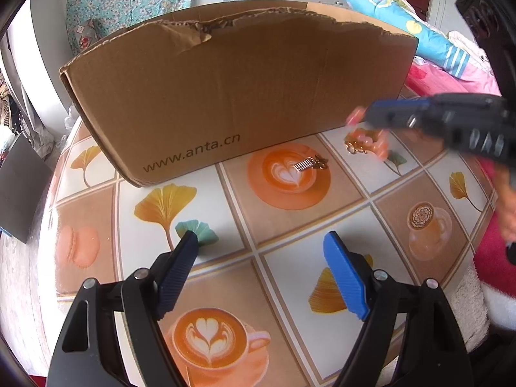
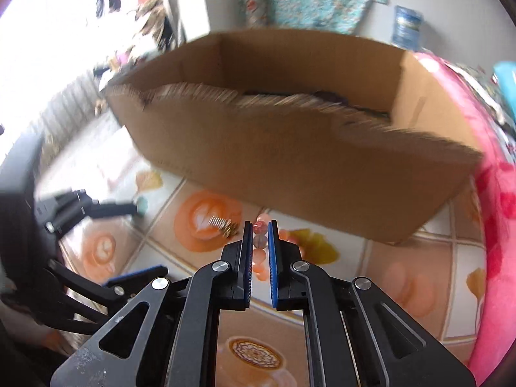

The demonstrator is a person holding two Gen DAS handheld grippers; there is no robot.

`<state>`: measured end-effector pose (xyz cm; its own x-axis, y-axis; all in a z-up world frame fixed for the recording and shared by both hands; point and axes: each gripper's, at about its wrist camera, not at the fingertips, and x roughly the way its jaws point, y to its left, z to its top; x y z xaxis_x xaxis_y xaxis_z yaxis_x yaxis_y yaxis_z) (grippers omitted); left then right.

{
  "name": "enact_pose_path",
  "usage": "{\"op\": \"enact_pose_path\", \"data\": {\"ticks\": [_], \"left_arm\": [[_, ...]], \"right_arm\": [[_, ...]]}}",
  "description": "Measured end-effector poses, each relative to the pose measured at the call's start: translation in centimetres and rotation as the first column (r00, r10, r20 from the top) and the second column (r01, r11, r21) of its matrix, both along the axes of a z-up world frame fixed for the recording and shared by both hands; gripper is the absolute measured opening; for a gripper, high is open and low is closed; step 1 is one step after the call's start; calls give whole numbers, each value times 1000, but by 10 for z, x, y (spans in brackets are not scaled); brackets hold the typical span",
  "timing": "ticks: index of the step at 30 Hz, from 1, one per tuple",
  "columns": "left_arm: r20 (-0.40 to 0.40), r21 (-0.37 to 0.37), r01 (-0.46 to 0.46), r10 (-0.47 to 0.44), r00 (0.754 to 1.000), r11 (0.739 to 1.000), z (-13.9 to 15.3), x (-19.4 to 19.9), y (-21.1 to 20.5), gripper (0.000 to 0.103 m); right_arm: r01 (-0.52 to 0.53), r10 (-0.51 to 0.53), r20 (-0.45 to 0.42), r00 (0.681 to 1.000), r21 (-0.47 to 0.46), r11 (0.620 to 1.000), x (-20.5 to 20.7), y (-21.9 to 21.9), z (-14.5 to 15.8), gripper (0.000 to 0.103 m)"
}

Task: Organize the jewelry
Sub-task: 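Lower the left tool onto the gold spring earring and close it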

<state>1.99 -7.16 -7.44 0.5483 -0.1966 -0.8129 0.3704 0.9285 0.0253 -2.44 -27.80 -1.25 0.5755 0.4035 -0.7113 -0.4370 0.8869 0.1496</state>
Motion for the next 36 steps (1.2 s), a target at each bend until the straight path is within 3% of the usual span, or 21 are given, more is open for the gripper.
{"op": "enact_pose_path", "data": {"ticks": [5, 8, 14, 17, 21, 25, 30, 33, 36], "left_arm": [[3, 1, -4, 4, 1000, 1000, 0, 0, 0, 78], [5, 0, -7, 7, 1000, 1000, 1, 0, 0, 78], [6, -2, -14, 14, 1000, 1000, 1, 0, 0, 78], [7, -13, -17, 18, 1000, 1000, 1, 0, 2, 78], [19, -59, -25, 26, 999, 998, 4, 0, 9, 78], [74, -87, 1, 6, 997, 996, 15, 0, 8, 76], [125, -64, 73, -65, 990, 995, 21, 6, -8, 52], [123, -13, 111, -108, 986, 994, 18, 13, -20, 36], [118, 17, 145, -146, 982, 989, 15, 19, -30, 28]], "right_arm": [[118, -101, -95, 990, 195, 974, 6, -60, -1, 7], [187, -147, -167, 975, 257, 948, 7, -85, -15, 7], [186, -122, -189, 974, 377, 907, 1, -97, -13, 7], [216, -149, -208, 967, 352, 911, 3, -96, -20, 11], [287, -240, -213, 947, 228, 930, 0, -104, -28, 31], [267, -248, -127, 960, 175, 948, -12, -97, -19, 31], [167, -156, -71, 985, 175, 970, -17, -70, -19, 31], [111, -97, -78, 992, 191, 975, -14, -55, -26, 31], [76, -56, -99, 993, 209, 975, -11, -47, -34, 31]]}}
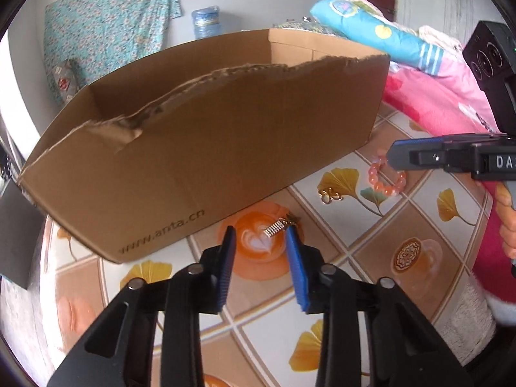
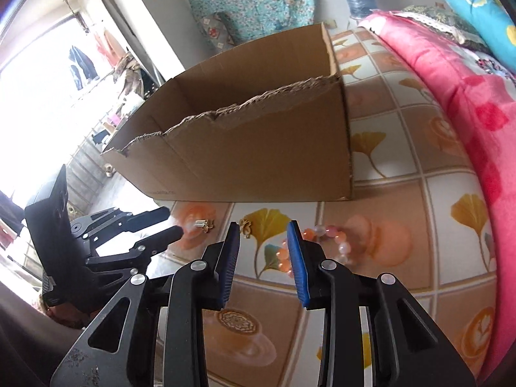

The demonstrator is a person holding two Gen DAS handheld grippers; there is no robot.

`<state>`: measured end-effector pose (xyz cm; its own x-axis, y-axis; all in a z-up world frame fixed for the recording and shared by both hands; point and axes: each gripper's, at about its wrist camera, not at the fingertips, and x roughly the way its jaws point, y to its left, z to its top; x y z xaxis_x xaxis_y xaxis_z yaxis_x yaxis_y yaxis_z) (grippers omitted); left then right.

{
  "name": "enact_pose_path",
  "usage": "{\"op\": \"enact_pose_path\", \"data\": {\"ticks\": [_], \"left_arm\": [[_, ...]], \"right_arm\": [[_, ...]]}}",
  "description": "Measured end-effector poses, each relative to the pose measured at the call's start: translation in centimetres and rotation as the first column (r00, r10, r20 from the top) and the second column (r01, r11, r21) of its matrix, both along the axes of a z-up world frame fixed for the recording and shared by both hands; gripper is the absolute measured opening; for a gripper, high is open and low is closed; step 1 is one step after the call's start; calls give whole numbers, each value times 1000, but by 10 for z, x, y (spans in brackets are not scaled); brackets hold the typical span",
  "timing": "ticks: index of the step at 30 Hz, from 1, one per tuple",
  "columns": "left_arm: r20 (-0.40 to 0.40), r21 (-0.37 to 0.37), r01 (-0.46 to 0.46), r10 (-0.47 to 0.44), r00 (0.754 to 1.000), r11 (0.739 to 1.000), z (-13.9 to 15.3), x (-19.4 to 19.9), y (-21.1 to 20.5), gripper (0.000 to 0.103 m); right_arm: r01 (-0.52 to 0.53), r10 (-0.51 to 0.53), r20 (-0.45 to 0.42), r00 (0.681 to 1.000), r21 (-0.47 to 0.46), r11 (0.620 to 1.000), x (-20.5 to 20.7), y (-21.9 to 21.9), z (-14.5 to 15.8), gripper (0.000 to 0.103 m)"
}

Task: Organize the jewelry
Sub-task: 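Lower the left tool onto the gold spring earring and close it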

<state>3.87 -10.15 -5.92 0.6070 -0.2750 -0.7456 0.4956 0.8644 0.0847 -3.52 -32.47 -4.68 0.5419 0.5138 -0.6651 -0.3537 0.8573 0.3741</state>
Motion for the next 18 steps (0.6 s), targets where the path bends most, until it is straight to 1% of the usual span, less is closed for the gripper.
{"op": "enact_pose_path", "data": {"ticks": [3, 7, 8, 12, 18], "left_arm": [[-8, 20, 22, -22, 1000, 1000, -4, 7, -6, 23], [-22, 50, 54, -53, 998, 997, -9, 12, -13, 21], [-27, 58, 60, -59, 998, 997, -11, 14, -15, 21], [-29, 60, 77, -75, 997, 995, -11, 20, -18, 20], [-43, 45, 102, -100, 994, 994, -12, 26, -21, 19]], "right_arm": [[-25, 25, -13, 1000, 12, 1000, 3, 4, -5, 31], [-43, 43, -22, 999, 20, 999, 8, 9, -10, 31], [-48, 48, -23, 999, 20, 999, 6, 11, -7, 31], [-62, 62, -20, 998, 16, 998, 7, 14, -6, 31], [-71, 71, -8, 997, 22, 997, 10, 15, -5, 30]]}}
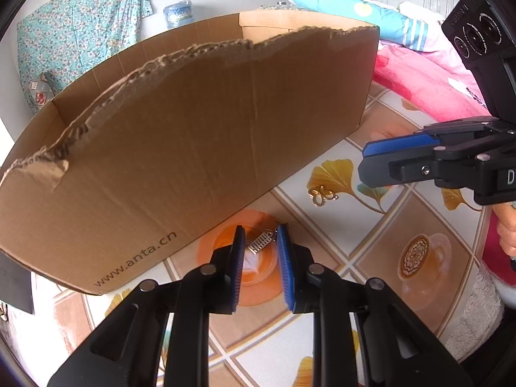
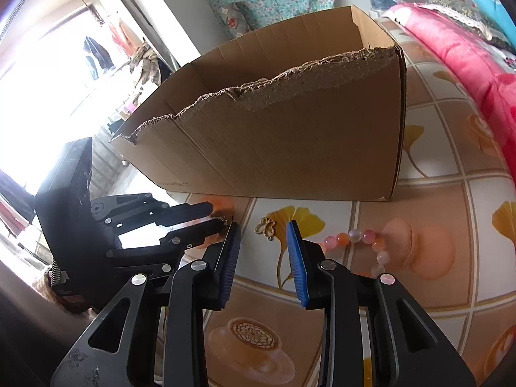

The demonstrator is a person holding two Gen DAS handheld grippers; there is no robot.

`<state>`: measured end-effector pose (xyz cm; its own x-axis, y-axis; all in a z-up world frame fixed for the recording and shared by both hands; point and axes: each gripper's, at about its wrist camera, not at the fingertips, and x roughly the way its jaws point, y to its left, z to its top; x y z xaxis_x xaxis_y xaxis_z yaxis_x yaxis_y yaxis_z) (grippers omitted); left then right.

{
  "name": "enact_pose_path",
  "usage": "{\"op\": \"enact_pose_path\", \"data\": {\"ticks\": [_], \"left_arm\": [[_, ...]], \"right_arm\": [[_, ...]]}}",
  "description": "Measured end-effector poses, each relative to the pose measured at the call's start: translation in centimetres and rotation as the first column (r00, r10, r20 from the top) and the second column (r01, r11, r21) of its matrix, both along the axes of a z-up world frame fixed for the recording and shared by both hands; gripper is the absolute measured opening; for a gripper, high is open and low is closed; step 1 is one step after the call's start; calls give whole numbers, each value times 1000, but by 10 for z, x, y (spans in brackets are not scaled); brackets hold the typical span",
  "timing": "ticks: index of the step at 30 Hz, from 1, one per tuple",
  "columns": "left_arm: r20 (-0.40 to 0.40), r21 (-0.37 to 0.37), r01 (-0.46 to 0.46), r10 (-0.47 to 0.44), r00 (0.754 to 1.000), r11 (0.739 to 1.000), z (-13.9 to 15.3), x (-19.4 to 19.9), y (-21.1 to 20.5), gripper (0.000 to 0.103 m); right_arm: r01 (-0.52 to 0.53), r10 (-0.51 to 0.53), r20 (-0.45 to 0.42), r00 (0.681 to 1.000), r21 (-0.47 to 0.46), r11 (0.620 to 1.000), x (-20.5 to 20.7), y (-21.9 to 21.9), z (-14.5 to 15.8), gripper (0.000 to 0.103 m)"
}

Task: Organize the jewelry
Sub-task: 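Lower the left tool onto the gold spring earring and close it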

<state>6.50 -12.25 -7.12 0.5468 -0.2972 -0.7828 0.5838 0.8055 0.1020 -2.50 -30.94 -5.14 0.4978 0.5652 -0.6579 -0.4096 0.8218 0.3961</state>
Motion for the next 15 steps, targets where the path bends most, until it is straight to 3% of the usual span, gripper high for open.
{"op": "enact_pose_path", "data": {"ticks": [6, 15], "left_arm": [[6, 17, 41, -41, 999, 999, -2, -6, -8, 6], [13, 12, 39, -39, 999, 999, -3, -15, -7, 4]], "right_arm": [[6, -6, 1, 1000, -1, 1000, -2, -4, 0, 30], [10, -10, 16, 1000, -17, 1000, -8, -4, 4, 29]]}}
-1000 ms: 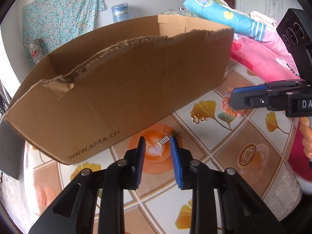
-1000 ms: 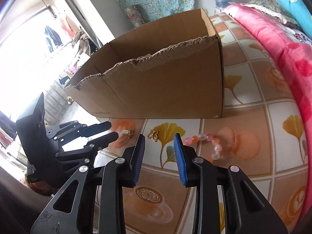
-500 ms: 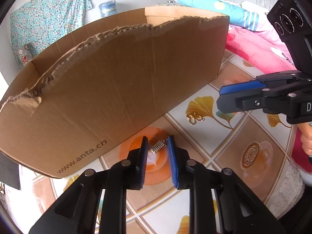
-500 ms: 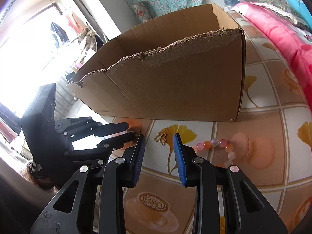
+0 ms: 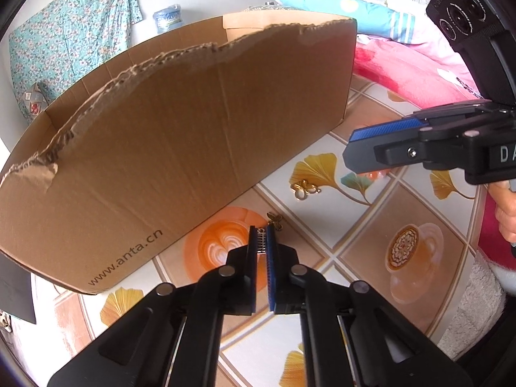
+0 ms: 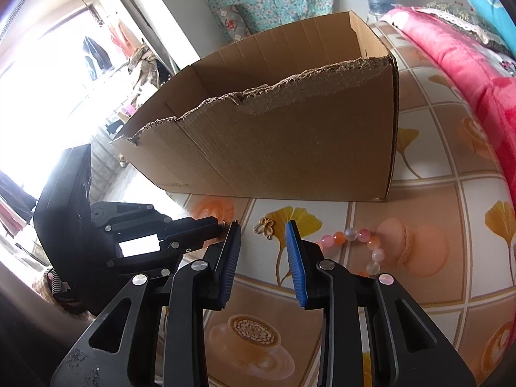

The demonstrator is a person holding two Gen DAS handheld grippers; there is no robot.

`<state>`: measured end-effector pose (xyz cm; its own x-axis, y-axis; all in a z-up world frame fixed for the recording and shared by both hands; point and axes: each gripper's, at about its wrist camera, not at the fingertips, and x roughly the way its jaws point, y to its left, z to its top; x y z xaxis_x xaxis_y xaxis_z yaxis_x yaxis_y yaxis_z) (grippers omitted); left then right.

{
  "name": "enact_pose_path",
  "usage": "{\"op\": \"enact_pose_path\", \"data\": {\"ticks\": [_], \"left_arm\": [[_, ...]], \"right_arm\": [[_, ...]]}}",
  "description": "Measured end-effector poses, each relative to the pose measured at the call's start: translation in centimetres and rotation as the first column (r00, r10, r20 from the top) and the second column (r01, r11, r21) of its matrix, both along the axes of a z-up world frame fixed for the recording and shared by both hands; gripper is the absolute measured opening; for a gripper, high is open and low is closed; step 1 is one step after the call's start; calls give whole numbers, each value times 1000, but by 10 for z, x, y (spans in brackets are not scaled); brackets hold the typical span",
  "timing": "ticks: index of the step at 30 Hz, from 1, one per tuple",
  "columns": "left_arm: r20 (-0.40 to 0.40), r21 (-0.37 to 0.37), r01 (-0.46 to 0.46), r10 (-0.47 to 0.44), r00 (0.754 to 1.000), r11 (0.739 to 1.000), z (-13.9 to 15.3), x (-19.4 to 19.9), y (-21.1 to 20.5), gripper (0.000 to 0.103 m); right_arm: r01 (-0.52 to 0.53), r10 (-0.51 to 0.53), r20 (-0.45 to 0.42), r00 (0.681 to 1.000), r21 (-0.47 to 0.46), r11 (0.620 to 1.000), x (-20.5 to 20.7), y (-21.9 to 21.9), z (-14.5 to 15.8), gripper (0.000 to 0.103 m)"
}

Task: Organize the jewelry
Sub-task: 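Lower the left tool onto the gold spring earring and close it, then hold the spring earring in the left tool while the right tool approaches a gold butterfly earring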

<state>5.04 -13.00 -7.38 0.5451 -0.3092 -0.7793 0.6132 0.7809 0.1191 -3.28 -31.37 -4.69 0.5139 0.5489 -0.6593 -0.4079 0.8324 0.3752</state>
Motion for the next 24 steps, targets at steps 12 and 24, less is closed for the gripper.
{"op": "enact_pose_path", "data": {"ticks": [12, 24], "left_arm": [[-3, -49, -75, 74, 997, 996, 5, -22, 18, 4], [-15, -86, -102, 101, 995, 991, 2, -21, 34, 4]], "right_arm": [[-23, 28, 48, 998, -104, 994, -8, 24, 6, 30], [-34, 68, 104, 992, -302, 953, 6, 64, -10, 29]]}}
